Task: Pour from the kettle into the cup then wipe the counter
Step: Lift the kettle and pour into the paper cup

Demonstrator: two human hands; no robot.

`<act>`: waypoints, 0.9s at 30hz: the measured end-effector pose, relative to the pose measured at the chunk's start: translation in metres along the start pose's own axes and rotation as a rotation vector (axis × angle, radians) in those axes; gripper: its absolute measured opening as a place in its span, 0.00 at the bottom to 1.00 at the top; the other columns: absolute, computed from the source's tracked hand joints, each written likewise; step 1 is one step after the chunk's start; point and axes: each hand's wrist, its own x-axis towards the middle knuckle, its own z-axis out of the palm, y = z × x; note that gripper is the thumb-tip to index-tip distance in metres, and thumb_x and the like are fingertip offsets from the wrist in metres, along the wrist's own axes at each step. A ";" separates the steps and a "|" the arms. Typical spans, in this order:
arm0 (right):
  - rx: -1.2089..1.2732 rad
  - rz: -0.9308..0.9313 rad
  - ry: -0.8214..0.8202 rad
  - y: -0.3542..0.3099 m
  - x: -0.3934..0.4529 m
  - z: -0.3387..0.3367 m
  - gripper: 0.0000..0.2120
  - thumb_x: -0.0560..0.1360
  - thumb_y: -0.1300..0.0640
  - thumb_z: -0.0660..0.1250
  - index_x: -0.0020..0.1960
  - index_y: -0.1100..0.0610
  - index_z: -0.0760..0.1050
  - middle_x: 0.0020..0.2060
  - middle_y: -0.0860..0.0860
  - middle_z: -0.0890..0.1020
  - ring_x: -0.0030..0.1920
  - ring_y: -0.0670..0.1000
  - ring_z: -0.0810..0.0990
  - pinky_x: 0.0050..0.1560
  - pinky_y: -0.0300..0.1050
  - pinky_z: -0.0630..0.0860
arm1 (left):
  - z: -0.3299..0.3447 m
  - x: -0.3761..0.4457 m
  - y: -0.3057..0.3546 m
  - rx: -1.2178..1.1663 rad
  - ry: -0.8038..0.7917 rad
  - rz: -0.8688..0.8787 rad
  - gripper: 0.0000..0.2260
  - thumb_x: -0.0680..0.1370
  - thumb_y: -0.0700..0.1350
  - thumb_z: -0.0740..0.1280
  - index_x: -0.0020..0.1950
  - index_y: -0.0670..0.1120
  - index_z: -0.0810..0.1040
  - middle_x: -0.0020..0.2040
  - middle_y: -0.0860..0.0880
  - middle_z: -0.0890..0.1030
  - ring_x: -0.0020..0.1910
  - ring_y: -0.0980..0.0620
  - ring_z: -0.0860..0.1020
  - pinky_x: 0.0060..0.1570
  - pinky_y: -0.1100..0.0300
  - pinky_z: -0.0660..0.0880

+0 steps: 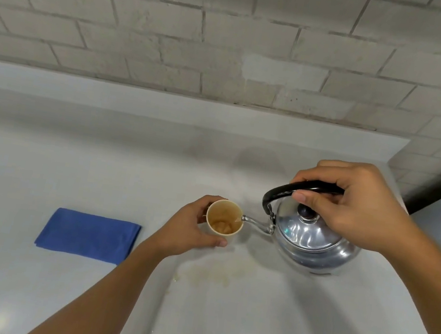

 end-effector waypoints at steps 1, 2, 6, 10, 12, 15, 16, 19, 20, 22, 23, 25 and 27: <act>-0.022 -0.008 -0.007 -0.001 0.001 0.000 0.06 0.73 0.58 0.76 0.47 0.48 0.86 0.38 0.42 0.83 0.41 0.47 0.83 0.39 0.31 0.73 | 0.000 0.000 0.000 -0.007 0.001 0.001 0.38 0.64 0.50 0.87 0.70 0.62 0.75 0.65 0.58 0.82 0.65 0.55 0.81 0.55 0.64 0.81; -0.043 -0.014 -0.013 -0.002 0.003 -0.001 0.06 0.72 0.58 0.76 0.47 0.48 0.86 0.38 0.42 0.83 0.41 0.47 0.83 0.38 0.29 0.72 | 0.000 0.000 0.000 -0.013 0.002 0.002 0.37 0.64 0.49 0.87 0.70 0.62 0.75 0.65 0.58 0.82 0.65 0.55 0.81 0.54 0.64 0.81; -0.105 -0.035 -0.038 -0.008 0.007 -0.003 0.05 0.72 0.54 0.75 0.47 0.46 0.86 0.37 0.41 0.81 0.40 0.46 0.81 0.37 0.30 0.70 | 0.000 -0.001 0.001 -0.031 0.006 0.000 0.36 0.65 0.46 0.87 0.69 0.62 0.76 0.64 0.58 0.83 0.65 0.55 0.81 0.54 0.65 0.80; -0.152 -0.055 -0.061 -0.011 0.012 -0.004 0.05 0.72 0.54 0.75 0.46 0.46 0.86 0.34 0.43 0.81 0.37 0.48 0.80 0.36 0.34 0.71 | 0.001 -0.001 0.000 -0.041 0.010 0.001 0.36 0.65 0.45 0.87 0.69 0.60 0.76 0.64 0.57 0.83 0.64 0.55 0.82 0.57 0.64 0.80; -0.168 -0.069 -0.062 -0.011 0.014 -0.005 0.04 0.72 0.54 0.75 0.46 0.47 0.86 0.33 0.42 0.80 0.36 0.49 0.79 0.35 0.37 0.70 | 0.001 -0.001 0.000 -0.050 0.010 0.007 0.36 0.65 0.44 0.86 0.69 0.59 0.76 0.64 0.57 0.83 0.64 0.54 0.82 0.57 0.64 0.80; -0.193 -0.085 -0.065 -0.011 0.017 -0.007 0.04 0.72 0.54 0.76 0.46 0.47 0.86 0.32 0.42 0.80 0.34 0.49 0.78 0.35 0.37 0.69 | 0.001 -0.001 0.000 -0.066 0.007 0.005 0.36 0.65 0.43 0.86 0.69 0.58 0.76 0.64 0.56 0.83 0.64 0.54 0.82 0.55 0.64 0.80; -0.199 -0.089 -0.066 -0.011 0.018 -0.007 0.04 0.72 0.54 0.76 0.46 0.46 0.86 0.32 0.41 0.80 0.34 0.49 0.78 0.35 0.37 0.69 | 0.001 -0.001 0.000 -0.071 0.006 0.003 0.36 0.65 0.43 0.86 0.69 0.58 0.76 0.64 0.56 0.83 0.64 0.53 0.82 0.55 0.64 0.80; -0.219 -0.105 -0.079 -0.011 0.021 -0.008 0.04 0.72 0.53 0.76 0.46 0.46 0.86 0.33 0.39 0.80 0.36 0.48 0.79 0.35 0.37 0.69 | 0.001 -0.001 0.001 -0.079 0.004 0.000 0.36 0.65 0.43 0.86 0.69 0.59 0.76 0.63 0.56 0.83 0.64 0.54 0.82 0.54 0.65 0.80; -0.228 -0.111 -0.083 -0.011 0.022 -0.008 0.04 0.72 0.53 0.76 0.46 0.46 0.86 0.33 0.39 0.80 0.36 0.47 0.79 0.35 0.36 0.69 | 0.001 -0.001 0.001 -0.080 0.004 0.000 0.36 0.65 0.43 0.86 0.69 0.59 0.76 0.63 0.56 0.84 0.64 0.54 0.82 0.53 0.65 0.80; -0.240 -0.116 -0.088 -0.010 0.024 -0.009 0.04 0.72 0.53 0.75 0.47 0.46 0.86 0.34 0.38 0.80 0.37 0.46 0.79 0.35 0.36 0.69 | 0.001 -0.001 0.001 -0.078 0.006 0.002 0.36 0.65 0.44 0.87 0.69 0.59 0.76 0.64 0.56 0.83 0.64 0.54 0.82 0.54 0.66 0.80; -0.241 -0.116 -0.090 -0.010 0.025 -0.009 0.04 0.72 0.52 0.75 0.47 0.46 0.86 0.34 0.38 0.81 0.37 0.45 0.79 0.36 0.37 0.69 | 0.001 -0.002 0.001 -0.079 0.007 0.002 0.36 0.65 0.45 0.87 0.69 0.60 0.76 0.64 0.56 0.83 0.64 0.54 0.82 0.54 0.66 0.80; -0.246 -0.119 -0.093 -0.009 0.027 -0.009 0.04 0.72 0.52 0.75 0.46 0.46 0.86 0.35 0.40 0.81 0.38 0.44 0.79 0.36 0.39 0.71 | 0.001 -0.002 0.001 -0.080 0.010 0.003 0.36 0.65 0.45 0.87 0.68 0.60 0.76 0.64 0.56 0.84 0.64 0.54 0.82 0.55 0.66 0.79; -0.252 -0.121 -0.099 -0.009 0.028 -0.009 0.03 0.72 0.51 0.75 0.46 0.46 0.85 0.35 0.41 0.82 0.38 0.45 0.79 0.36 0.42 0.73 | 0.001 -0.002 0.001 -0.084 0.010 0.003 0.36 0.65 0.45 0.87 0.68 0.60 0.76 0.63 0.56 0.84 0.64 0.54 0.82 0.55 0.67 0.79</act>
